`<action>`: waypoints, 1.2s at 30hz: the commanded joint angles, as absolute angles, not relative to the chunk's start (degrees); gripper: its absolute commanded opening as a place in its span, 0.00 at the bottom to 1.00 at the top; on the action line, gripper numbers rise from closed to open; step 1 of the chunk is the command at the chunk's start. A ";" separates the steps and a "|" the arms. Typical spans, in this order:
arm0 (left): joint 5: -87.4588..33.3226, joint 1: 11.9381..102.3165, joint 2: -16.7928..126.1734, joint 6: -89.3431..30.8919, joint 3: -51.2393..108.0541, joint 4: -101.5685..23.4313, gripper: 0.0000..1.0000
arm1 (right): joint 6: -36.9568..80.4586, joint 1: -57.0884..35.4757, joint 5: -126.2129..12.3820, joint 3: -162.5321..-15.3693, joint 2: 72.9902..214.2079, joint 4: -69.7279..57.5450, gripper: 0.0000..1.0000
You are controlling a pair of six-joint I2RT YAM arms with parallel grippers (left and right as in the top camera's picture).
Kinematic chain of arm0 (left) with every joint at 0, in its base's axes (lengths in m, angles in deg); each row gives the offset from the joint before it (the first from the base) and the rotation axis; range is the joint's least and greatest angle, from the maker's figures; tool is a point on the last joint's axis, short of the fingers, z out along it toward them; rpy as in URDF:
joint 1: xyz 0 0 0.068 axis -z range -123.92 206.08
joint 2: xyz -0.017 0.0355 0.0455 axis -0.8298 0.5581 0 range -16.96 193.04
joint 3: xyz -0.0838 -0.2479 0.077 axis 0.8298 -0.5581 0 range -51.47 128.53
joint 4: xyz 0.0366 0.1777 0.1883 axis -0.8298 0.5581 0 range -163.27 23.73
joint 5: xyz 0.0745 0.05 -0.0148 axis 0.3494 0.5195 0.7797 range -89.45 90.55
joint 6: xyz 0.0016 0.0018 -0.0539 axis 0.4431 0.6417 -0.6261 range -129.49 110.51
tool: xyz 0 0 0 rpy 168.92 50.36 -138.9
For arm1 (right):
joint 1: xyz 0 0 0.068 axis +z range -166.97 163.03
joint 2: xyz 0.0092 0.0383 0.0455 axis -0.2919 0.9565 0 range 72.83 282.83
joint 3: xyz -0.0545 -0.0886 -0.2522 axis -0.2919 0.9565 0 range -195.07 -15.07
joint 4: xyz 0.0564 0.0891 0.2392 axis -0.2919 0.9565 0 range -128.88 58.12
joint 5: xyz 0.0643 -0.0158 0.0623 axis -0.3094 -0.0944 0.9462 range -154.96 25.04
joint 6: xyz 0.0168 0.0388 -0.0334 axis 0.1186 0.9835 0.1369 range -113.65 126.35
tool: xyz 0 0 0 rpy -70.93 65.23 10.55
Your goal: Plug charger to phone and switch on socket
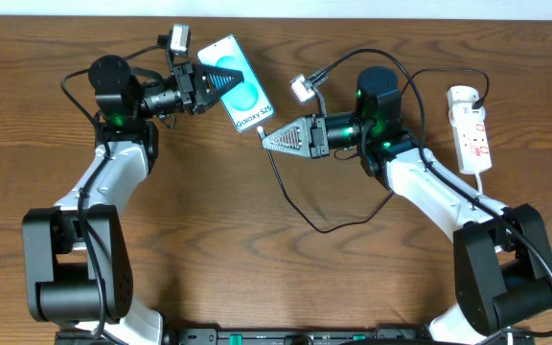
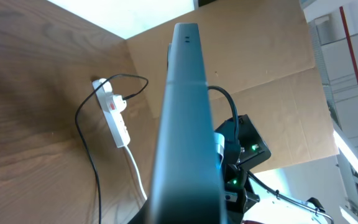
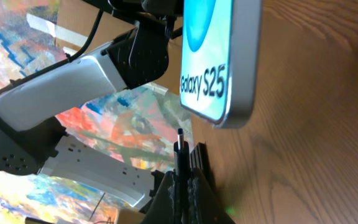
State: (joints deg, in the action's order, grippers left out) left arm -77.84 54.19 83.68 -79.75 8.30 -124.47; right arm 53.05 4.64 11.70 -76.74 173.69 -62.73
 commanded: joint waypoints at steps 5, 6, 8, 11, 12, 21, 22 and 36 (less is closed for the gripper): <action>-76.99 52.72 83.14 -79.09 10.38 -125.00 0.07 | 53.03 4.09 13.65 -77.09 175.43 -62.91 0.01; -77.03 52.53 83.14 -79.09 10.38 -125.00 0.07 | 53.03 4.02 13.82 -77.09 175.78 -62.95 0.01; -77.23 52.13 83.14 -79.09 10.38 -125.00 0.07 | 53.03 4.00 14.06 -77.09 176.61 -63.30 0.01; -77.69 51.85 83.14 -78.90 10.38 -124.98 0.07 | 54.19 4.00 14.41 -77.09 177.51 -64.88 0.01; -77.86 51.85 83.14 -78.87 10.38 -125.00 0.07 | 54.69 4.00 14.68 -77.09 177.53 -65.60 0.01; -78.56 51.91 83.14 -78.87 10.38 -124.98 0.07 | 62.06 4.74 15.81 -77.09 177.58 -75.76 0.01; -78.54 51.91 83.14 -78.87 10.38 -124.98 0.07 | 62.06 4.81 15.81 -77.09 177.58 -75.76 0.01; -78.50 52.26 83.14 -78.94 10.38 -124.96 0.07 | 62.06 4.88 15.81 -77.09 177.58 -75.74 0.01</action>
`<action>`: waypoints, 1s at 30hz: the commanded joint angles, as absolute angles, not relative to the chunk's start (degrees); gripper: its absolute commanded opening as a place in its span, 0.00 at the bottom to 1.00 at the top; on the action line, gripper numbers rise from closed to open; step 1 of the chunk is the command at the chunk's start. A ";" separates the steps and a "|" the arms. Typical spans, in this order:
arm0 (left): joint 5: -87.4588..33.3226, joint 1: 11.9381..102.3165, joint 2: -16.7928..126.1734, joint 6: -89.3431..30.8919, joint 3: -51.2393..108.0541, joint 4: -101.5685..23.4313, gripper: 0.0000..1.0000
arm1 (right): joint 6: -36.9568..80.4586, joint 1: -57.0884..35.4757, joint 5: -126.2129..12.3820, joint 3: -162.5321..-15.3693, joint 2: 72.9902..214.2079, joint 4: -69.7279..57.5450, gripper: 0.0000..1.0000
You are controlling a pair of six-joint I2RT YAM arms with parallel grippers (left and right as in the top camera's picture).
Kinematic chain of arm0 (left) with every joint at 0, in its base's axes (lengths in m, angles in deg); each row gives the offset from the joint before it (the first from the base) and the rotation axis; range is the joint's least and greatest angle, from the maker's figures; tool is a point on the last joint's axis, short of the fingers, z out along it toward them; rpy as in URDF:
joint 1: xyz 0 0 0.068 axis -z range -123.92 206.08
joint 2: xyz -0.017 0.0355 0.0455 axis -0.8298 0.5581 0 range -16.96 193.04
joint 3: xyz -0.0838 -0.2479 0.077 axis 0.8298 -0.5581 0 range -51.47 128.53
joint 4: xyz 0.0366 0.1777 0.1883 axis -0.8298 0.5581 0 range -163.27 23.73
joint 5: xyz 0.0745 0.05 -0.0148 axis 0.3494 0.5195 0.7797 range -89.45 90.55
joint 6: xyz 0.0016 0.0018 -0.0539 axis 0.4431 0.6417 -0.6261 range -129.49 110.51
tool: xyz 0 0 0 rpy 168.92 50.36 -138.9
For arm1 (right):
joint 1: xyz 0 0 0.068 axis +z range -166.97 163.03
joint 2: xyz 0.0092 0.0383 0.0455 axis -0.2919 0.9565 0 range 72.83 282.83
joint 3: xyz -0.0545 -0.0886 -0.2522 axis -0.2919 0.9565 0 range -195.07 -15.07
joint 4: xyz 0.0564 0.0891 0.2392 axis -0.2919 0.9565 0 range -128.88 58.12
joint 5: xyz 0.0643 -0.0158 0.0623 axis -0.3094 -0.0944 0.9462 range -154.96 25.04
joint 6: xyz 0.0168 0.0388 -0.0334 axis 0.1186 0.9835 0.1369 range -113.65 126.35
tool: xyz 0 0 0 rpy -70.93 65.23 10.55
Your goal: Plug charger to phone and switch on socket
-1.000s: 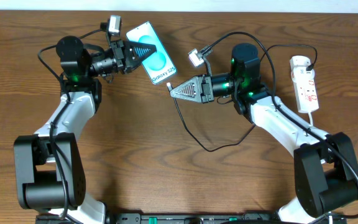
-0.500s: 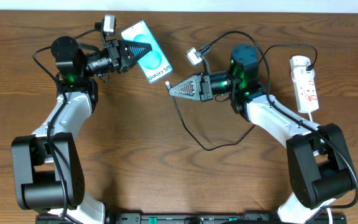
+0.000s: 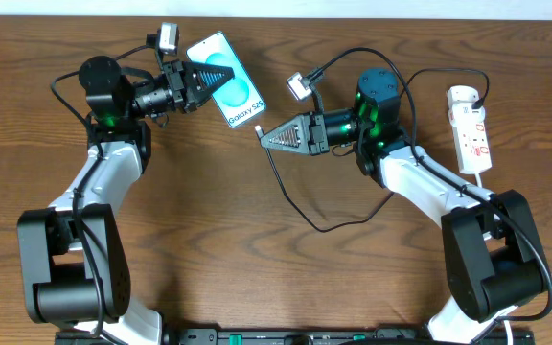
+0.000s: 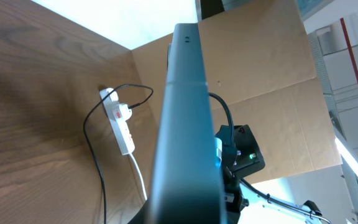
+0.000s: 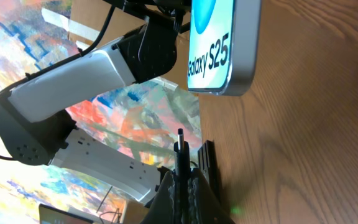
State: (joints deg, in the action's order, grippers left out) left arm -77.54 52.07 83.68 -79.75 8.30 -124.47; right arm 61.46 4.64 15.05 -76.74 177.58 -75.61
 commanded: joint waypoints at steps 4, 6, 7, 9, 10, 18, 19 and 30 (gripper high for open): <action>-78.45 53.14 83.14 -78.92 10.38 -124.98 0.07 | 62.06 4.88 15.81 -77.09 177.64 -75.72 0.01; -78.28 53.27 83.14 -78.92 10.38 -124.98 0.07 | 62.12 4.88 15.84 -77.09 177.75 -75.43 0.01; -78.28 53.27 83.14 -78.92 10.38 -124.98 0.07 | 62.14 4.88 15.86 -77.09 177.75 -75.35 0.01; -78.28 53.27 83.14 -78.92 10.38 -124.98 0.07 | 62.34 4.88 16.05 -77.09 177.75 -75.32 0.01; -78.30 53.27 83.14 -78.92 10.38 -124.98 0.07 | 62.60 4.88 16.08 -77.09 177.75 -75.35 0.01; -78.28 53.25 83.14 -78.90 10.38 -124.98 0.07 | 63.17 4.88 16.23 -77.09 177.75 -75.37 0.01; -78.28 53.25 83.14 -78.92 10.38 -124.98 0.07 | 63.15 4.88 16.27 -77.09 177.75 -75.37 0.01; -78.28 53.25 83.14 -78.90 10.38 -124.98 0.07 | 62.86 4.85 16.23 -77.09 178.34 -75.43 0.01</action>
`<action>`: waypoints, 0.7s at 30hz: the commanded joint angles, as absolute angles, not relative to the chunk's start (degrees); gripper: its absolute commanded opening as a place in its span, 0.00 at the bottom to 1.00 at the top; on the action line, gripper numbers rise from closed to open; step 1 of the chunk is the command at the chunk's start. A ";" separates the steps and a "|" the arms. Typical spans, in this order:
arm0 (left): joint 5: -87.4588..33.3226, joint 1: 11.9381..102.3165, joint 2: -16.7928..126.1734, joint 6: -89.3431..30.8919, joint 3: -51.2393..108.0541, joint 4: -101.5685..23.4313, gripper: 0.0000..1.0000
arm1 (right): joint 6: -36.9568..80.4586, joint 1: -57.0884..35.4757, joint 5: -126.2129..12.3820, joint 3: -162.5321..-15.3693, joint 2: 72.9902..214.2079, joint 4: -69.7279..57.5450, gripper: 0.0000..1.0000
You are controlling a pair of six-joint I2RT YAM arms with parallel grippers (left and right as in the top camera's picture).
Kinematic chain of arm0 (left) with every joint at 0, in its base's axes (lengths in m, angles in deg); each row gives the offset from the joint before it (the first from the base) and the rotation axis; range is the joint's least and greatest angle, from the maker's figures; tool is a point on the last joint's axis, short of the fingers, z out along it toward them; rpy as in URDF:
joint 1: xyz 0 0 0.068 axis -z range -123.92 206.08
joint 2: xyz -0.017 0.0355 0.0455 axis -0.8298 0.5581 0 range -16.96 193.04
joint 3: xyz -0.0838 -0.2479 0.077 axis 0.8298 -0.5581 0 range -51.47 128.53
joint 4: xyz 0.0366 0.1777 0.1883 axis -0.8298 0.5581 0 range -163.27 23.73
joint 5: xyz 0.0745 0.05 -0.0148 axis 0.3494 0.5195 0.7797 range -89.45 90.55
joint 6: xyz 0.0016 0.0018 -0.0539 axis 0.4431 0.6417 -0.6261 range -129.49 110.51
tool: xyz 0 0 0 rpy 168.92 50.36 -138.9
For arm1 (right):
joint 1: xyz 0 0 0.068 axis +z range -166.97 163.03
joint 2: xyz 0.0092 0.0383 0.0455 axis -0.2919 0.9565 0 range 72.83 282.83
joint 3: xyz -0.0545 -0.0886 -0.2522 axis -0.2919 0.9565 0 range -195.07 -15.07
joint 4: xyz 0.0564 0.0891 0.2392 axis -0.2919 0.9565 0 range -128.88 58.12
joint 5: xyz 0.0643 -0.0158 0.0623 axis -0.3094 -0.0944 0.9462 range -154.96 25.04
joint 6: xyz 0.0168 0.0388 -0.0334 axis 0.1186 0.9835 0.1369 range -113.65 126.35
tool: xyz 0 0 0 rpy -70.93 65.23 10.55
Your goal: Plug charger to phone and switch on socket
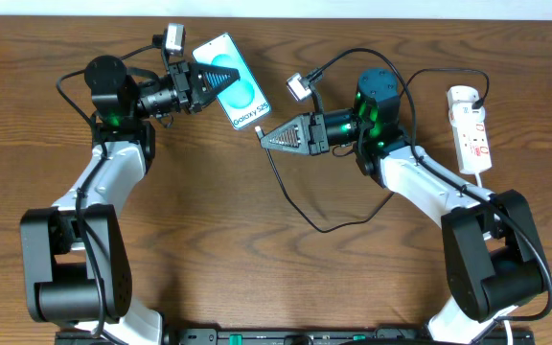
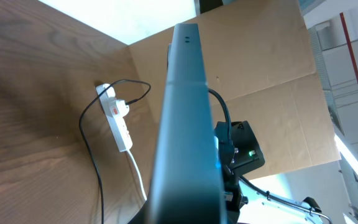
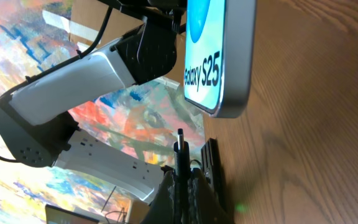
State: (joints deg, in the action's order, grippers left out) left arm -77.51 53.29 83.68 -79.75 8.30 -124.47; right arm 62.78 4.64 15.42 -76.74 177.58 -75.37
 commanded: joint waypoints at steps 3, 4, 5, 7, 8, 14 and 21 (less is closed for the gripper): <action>-78.26 53.25 83.14 -78.90 10.38 -124.98 0.07 | 62.86 4.81 16.03 -77.09 179.08 -75.59 0.01; -78.26 53.25 83.14 -78.90 10.38 -124.98 0.07 | 62.86 4.81 16.01 -77.09 179.37 -75.69 0.01; -78.26 53.20 83.14 -78.90 10.38 -124.98 0.07 | 62.91 4.81 16.03 -77.09 179.50 -76.02 0.01; -78.24 53.14 83.14 -78.81 10.38 -124.98 0.07 | 62.91 4.81 16.03 -77.09 179.65 -76.31 0.01; -78.24 53.07 83.14 -78.61 10.38 -124.98 0.07 | 62.89 4.81 16.01 -77.09 179.67 -76.68 0.01; -78.48 51.96 83.14 -78.52 10.38 -124.93 0.07 | 62.89 4.83 15.97 -77.09 179.67 -77.95 0.01; -78.56 51.96 83.14 -78.57 10.35 -124.02 0.07 | 62.89 4.83 15.97 -77.09 179.67 -77.99 0.01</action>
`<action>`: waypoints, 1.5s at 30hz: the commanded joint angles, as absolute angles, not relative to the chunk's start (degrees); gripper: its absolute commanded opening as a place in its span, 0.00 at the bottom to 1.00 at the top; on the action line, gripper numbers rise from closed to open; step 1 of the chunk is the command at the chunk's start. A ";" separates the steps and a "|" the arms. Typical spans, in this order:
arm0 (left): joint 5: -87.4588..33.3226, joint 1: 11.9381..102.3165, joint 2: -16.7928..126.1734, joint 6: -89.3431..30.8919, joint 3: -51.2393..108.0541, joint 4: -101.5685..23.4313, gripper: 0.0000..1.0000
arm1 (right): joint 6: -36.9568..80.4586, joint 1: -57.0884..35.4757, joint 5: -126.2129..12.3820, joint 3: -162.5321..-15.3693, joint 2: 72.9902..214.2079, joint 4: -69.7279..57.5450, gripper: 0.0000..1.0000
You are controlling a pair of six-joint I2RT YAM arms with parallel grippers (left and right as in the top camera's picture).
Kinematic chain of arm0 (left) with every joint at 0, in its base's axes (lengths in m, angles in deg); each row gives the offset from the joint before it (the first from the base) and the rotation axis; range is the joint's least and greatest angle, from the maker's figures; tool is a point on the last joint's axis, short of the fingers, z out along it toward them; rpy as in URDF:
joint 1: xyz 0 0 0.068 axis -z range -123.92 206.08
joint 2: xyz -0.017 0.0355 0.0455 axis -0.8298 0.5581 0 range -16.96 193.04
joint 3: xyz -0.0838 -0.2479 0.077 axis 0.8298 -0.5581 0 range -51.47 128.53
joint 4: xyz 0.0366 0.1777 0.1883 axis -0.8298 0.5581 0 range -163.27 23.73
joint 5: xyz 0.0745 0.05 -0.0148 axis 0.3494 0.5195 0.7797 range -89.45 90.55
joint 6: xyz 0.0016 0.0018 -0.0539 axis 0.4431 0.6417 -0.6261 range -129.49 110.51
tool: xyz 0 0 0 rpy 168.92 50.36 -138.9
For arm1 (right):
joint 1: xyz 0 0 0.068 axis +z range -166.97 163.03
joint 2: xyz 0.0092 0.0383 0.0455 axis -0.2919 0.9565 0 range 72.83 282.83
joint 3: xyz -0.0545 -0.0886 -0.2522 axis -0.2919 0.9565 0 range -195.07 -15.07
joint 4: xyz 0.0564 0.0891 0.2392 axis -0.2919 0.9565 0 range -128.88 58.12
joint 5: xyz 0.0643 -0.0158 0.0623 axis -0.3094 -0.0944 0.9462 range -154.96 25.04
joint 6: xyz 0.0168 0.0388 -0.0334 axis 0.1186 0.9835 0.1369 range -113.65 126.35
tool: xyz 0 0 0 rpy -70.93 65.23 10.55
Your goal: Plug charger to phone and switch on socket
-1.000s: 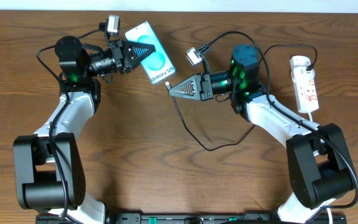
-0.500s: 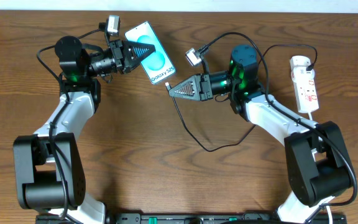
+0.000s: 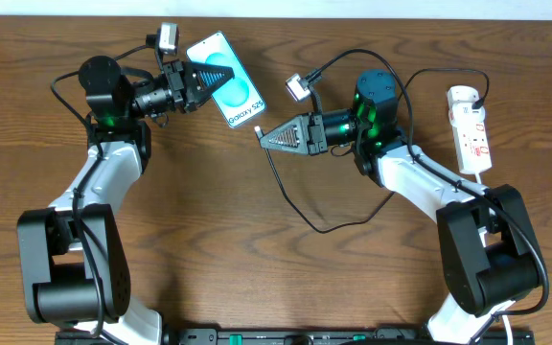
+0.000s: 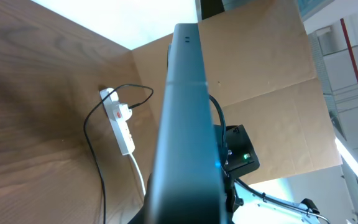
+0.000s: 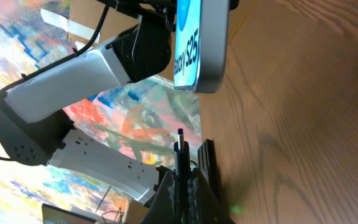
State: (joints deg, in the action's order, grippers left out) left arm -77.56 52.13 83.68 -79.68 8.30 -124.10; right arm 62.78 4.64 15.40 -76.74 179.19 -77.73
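Observation:
My left gripper is shut on the phone, a white-edged handset with a blue lit screen reading Galaxy S25, held above the table at the back left. In the left wrist view the phone shows edge-on, filling the middle. My right gripper is shut on the charger plug, whose black tip points up toward the phone's bottom edge with a gap between them. The black cable loops down across the table and round to the white socket strip at the right.
The socket strip lies near the table's right edge with a plug in it. A cardboard sheet stands behind the table. The cable's loop lies on the wood between the two arms.
The left gripper has shifted the phone slightly left and back, and its screen is turned more edge-on to the right wrist camera. The right gripper holds the plug much as before.
Both grippers held their things throughout. The phone was nearest the plug tip at first, then drawn away to the back left, then brought nearer again, and now stands a little farther left. The plug has stayed apart from the phone at each moment.

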 commanded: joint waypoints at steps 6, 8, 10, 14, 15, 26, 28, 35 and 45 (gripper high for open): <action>-78.50 51.98 83.14 -78.52 10.38 -121.72 0.07 | 62.89 4.85 15.97 -77.09 179.67 -77.97 0.01; -78.50 51.98 83.14 -78.52 10.38 -121.72 0.07 | 62.89 4.88 15.97 -77.09 179.67 -77.97 0.01; -78.45 51.98 83.14 -78.52 10.38 -121.72 0.07 | 62.89 4.88 15.97 -77.09 179.67 -77.97 0.01; -78.48 51.98 83.14 -78.50 10.38 -121.70 0.07 | 62.91 4.88 15.97 -77.09 179.67 -77.95 0.01; -78.48 51.98 83.14 -78.50 10.38 -121.70 0.07 | 62.91 4.88 15.92 -77.09 179.67 -77.95 0.01; -78.52 52.02 83.14 -78.24 10.38 -119.56 0.07 | 62.93 6.08 14.70 -77.09 179.67 -77.92 0.01; -78.52 52.02 83.14 -78.24 10.35 -119.58 0.07 | 62.91 6.06 14.72 -77.09 179.67 -77.92 0.01; -79.85 52.02 83.14 -76.43 10.38 -119.62 0.07 | 62.86 6.06 14.70 -77.09 179.67 -77.92 0.01; -80.16 52.18 83.14 -76.40 10.38 -119.60 0.07 | 62.36 6.06 14.48 -77.09 179.67 -77.90 0.01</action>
State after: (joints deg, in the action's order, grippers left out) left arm -78.87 52.15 83.68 -77.54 8.30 -119.29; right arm 62.75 5.82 14.90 -76.74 179.19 -77.73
